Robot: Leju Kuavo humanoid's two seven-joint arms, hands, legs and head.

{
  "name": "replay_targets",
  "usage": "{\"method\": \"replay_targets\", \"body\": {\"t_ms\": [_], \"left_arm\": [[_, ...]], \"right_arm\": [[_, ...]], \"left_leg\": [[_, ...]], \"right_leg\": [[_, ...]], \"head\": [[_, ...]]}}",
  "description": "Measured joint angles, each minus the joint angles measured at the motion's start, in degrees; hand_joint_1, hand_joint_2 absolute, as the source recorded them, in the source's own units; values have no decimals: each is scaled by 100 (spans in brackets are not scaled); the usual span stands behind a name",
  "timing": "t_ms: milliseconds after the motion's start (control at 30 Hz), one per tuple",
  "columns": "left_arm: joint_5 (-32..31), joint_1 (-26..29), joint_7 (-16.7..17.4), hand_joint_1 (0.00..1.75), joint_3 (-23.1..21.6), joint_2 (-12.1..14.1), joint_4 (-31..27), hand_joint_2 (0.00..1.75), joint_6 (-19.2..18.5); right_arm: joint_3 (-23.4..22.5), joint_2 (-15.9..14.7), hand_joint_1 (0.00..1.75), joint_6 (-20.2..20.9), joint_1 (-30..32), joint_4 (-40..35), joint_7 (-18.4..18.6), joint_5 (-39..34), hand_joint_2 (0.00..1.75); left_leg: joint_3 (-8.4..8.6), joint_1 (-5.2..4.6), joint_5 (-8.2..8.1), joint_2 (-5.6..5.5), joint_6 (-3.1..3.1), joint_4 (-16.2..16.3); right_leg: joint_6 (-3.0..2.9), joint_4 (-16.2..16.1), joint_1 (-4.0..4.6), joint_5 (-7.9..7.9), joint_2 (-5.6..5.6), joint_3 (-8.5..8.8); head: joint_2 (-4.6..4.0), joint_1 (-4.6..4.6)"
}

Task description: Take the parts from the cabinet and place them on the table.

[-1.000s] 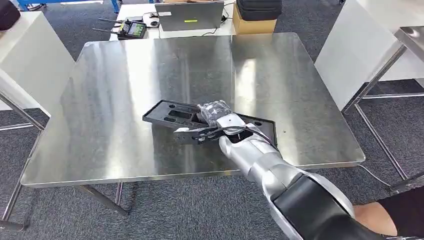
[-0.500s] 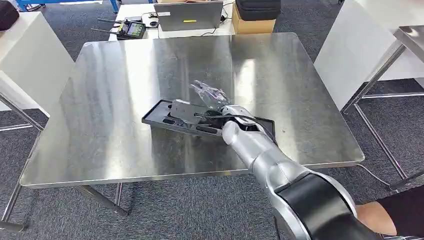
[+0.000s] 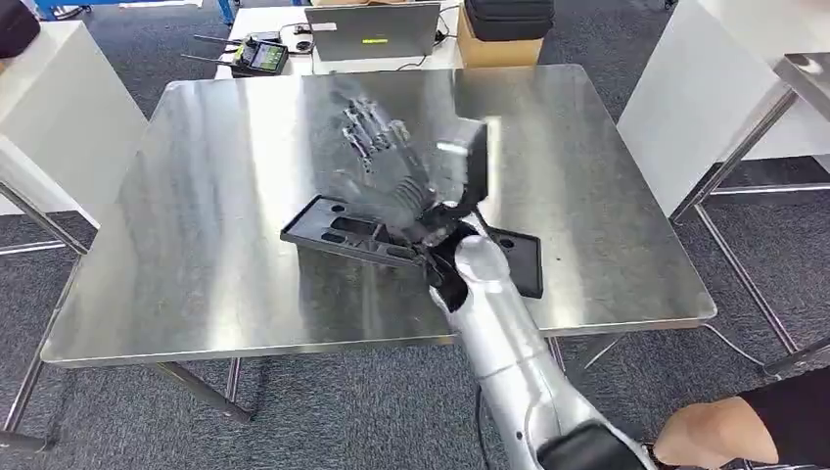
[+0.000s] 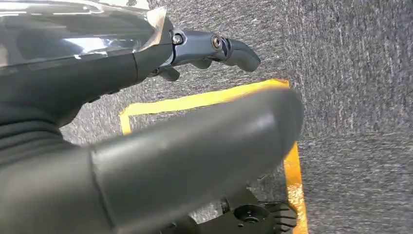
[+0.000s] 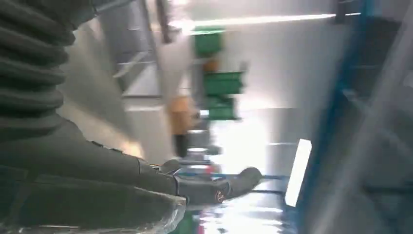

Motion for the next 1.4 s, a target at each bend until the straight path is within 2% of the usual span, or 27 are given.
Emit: {"method": "replay_targets", "body": {"t_ms": [167,433,633,733,933,1100,1133,1167,1200,1233,1300,1333,1367,1400], "left_arm": [[39,58,-133,0,31,13,0,0,-46],[29,62,-297,0,33,72,-2,0,-74],[-42,58,-336,0,33,111,-2,0,-109],[-90,55,-354,0,33,125,-2,0,-118],[-173,-1,-332,0,4,175,-7,0,-120],[-173,-28,-319,0,-4,197,-7,0,-109],[-173,-31,-317,0,-4,199,-7,0,-103],[-173,-38,-317,0,-4,197,-4,0,-94],[-164,-40,-319,0,-4,186,-4,0,-85],[-156,-38,-321,0,-4,181,-4,0,-62],[-136,-28,-323,0,-4,181,-4,0,-52],[-122,-16,-330,0,-4,181,-4,0,-50],[-118,-5,-332,0,-4,181,-4,0,-48],[-114,10,-336,0,-4,179,-4,0,-48]], "right_arm": [[89,-373,0,142,1164,-1588,-203,-495,0],[31,-843,0,113,2430,-2817,-708,-371,0],[-94,-1047,0,122,2895,-3209,-841,-390,0],[-166,-1119,0,144,3056,-3342,-1025,-397,0],[-374,-1263,0,164,3500,-3589,-1281,-362,0],[-440,-1311,0,192,3608,-3675,-1311,-353,0],[-455,-1311,0,192,3642,-3694,-1320,-355,0],[-468,-1311,0,192,3685,-3723,-1324,-355,0],[-500,-1315,0,192,3724,-3736,-1335,-353,0],[-537,-1313,0,190,3739,-3740,-1335,-345,0],[-621,-1318,0,168,3805,-3740,-1340,-327,0],[-687,-1318,0,142,3883,-3740,-1344,-320,0],[-750,-1318,0,135,3952,-3740,-1348,-318,0],[-809,-1320,0,129,3996,-3740,-1355,-318,0]], "left_leg": [[0,-1,-9,3,-6,0],[1,1,-14,3,-3,-1],[3,3,-13,8,-3,-1],[8,2,-13,8,-3,-1],[10,-23,-29,8,24,9],[8,-57,-31,8,86,29],[14,-61,17,8,131,14],[60,-15,99,15,169,-105],[107,32,154,45,177,-170],[107,27,176,39,198,-196],[90,45,186,59,202,-194],[81,48,186,62,201,-191],[83,53,189,61,194,-190],[85,64,189,61,189,-187]], "right_leg": [[0,-11,-1,0,4,5],[0,-13,-1,0,4,5],[-1,-13,-1,0,9,5],[-1,-13,0,0,7,7],[5,-18,-36,3,9,14],[37,-35,-66,23,9,27],[87,-64,-68,61,9,49],[104,-68,8,50,13,63],[108,-27,-24,1,-18,6],[84,205,-10,-167,-17,-78],[28,1137,-40,-572,-21,-461],[51,1533,-57,-681,-22,-618],[93,1632,-83,-673,-25,-643],[154,1466,-116,-588,-27,-539]], "head": [[0,-2],[-2,-4],[-2,-4],[0,-4],[0,-2],[-2,-7],[0,-11],[-2,-9],[0,9],[-2,13],[-2,28],[-2,30],[-2,35],[-2,28]]}}
